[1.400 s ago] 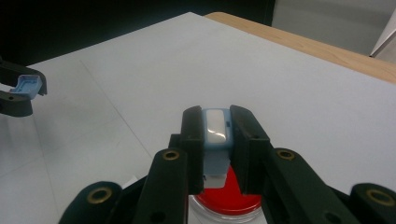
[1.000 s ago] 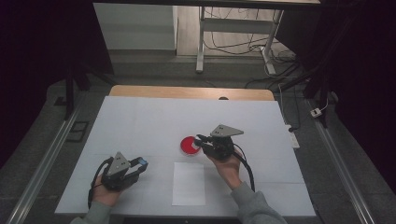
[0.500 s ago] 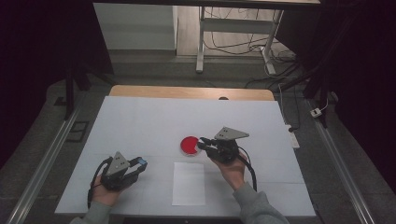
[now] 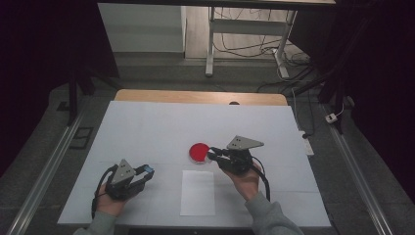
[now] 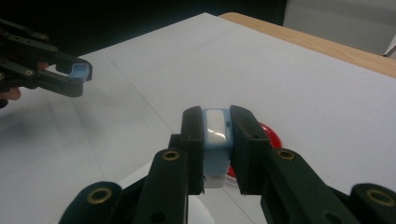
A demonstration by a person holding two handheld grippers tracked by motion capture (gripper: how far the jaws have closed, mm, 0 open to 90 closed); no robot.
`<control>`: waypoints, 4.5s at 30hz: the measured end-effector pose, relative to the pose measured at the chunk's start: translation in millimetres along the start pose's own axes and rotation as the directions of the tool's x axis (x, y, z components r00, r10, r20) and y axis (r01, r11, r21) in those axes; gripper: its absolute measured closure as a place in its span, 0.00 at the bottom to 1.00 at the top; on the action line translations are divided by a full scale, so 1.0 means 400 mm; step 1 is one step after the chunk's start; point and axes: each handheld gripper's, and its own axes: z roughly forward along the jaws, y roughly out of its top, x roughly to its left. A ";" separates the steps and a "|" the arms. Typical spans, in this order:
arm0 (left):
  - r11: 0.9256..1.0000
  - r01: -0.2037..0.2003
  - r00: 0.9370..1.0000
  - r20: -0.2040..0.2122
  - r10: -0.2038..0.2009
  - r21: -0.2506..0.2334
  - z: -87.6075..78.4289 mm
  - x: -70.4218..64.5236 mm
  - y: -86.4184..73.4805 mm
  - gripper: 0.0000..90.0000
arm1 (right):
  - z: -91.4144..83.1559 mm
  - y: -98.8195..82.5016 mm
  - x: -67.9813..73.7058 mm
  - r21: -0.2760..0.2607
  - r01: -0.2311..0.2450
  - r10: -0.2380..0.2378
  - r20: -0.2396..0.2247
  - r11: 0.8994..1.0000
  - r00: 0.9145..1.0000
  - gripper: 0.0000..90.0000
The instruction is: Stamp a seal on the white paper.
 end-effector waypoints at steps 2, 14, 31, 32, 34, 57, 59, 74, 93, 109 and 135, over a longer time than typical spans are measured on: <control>1.000 -0.002 1.000 0.002 0.002 0.003 0.001 0.000 -0.001 0.73 | -0.005 0.001 0.002 0.001 -0.002 0.002 -0.007 1.000 1.000 0.84; 1.000 -0.004 1.000 0.001 0.004 0.005 0.003 -0.002 -0.001 0.73 | -0.016 -0.006 0.024 0.015 0.019 -0.019 -0.031 1.000 0.999 0.84; 1.000 -0.004 1.000 0.004 0.004 0.007 0.004 -0.003 -0.001 0.73 | -0.028 -0.036 0.066 0.053 0.048 -0.043 -0.087 0.997 0.995 0.84; 1.000 -0.004 1.000 0.004 0.004 0.007 0.004 -0.004 -0.001 0.73 | -0.025 -0.038 0.071 0.056 0.050 -0.044 -0.093 0.997 0.995 0.84; 1.000 -0.004 1.000 0.005 0.004 0.006 0.004 -0.004 -0.001 0.73 | -0.020 -0.040 0.081 0.072 0.060 -0.052 -0.106 0.996 0.993 0.84; 1.000 -0.004 1.000 0.007 0.004 0.009 0.006 -0.004 -0.002 0.73 | 0.010 -0.070 0.129 0.123 0.109 -0.090 -0.155 0.986 0.984 0.84; 1.000 -0.004 1.000 0.008 0.004 0.010 0.006 -0.004 -0.002 0.73 | 0.015 -0.074 0.131 0.126 0.113 -0.092 -0.155 0.986 0.984 0.84; 1.000 -0.008 1.000 0.010 0.008 0.012 0.009 -0.007 -0.001 0.73 | 0.040 -0.095 0.137 0.145 0.130 -0.110 -0.140 0.981 0.984 0.84; 1.000 -0.008 1.000 0.010 0.008 0.013 0.008 -0.007 -0.001 0.73 | 0.056 -0.110 0.136 0.169 0.150 -0.129 -0.131 0.974 0.983 0.84; 1.000 -0.008 1.000 0.010 0.008 0.012 0.008 -0.007 -0.001 0.73 | 0.063 -0.118 0.138 0.181 0.154 -0.130 -0.138 0.971 0.982 0.84; 1.000 -0.011 1.000 0.011 0.010 0.013 0.007 -0.009 -0.001 0.73 | 0.069 -0.121 0.146 0.208 0.189 -0.164 -0.134 0.960 0.977 0.84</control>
